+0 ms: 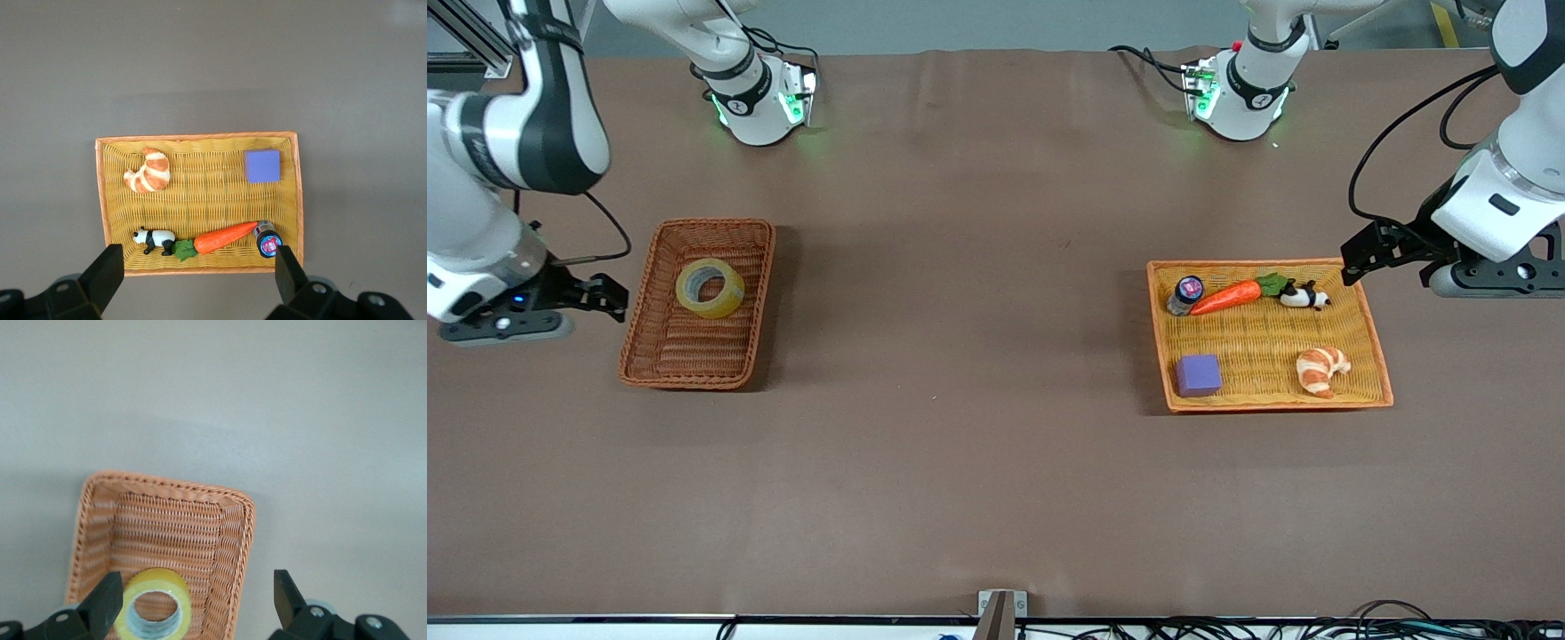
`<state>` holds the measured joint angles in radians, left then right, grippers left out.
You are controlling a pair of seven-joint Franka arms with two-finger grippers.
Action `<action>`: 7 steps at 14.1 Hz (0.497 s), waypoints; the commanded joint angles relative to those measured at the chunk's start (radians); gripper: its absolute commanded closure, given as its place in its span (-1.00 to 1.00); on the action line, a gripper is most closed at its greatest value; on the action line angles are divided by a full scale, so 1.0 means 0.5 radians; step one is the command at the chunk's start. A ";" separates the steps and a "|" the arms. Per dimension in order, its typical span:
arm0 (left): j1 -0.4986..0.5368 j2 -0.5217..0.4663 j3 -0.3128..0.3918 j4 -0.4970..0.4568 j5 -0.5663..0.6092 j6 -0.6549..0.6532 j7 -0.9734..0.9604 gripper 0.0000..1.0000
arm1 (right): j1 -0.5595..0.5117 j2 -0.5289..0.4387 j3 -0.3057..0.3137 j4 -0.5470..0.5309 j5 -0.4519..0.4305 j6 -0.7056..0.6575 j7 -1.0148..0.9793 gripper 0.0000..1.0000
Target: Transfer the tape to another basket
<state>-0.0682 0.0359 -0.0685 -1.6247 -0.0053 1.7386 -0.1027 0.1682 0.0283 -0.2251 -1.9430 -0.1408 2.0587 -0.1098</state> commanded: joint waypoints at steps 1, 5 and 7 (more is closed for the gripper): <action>0.011 -0.038 -0.004 -0.024 -0.002 -0.020 0.015 -1.00 | -0.210 0.026 0.234 0.338 0.063 -0.315 0.143 -1.00; 0.011 -0.035 -0.004 -0.024 0.001 -0.020 0.015 -1.00 | -0.333 0.026 0.358 0.829 0.177 -0.814 0.498 -1.00; 0.014 -0.035 -0.004 -0.024 0.001 -0.020 0.015 -1.00 | -0.260 0.017 0.340 0.934 0.159 -1.076 0.493 -1.00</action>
<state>-0.0682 0.0359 -0.0683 -1.6264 -0.0053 1.7384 -0.1027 0.0269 0.0274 -0.0679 -1.5381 -0.0648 1.6118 0.1068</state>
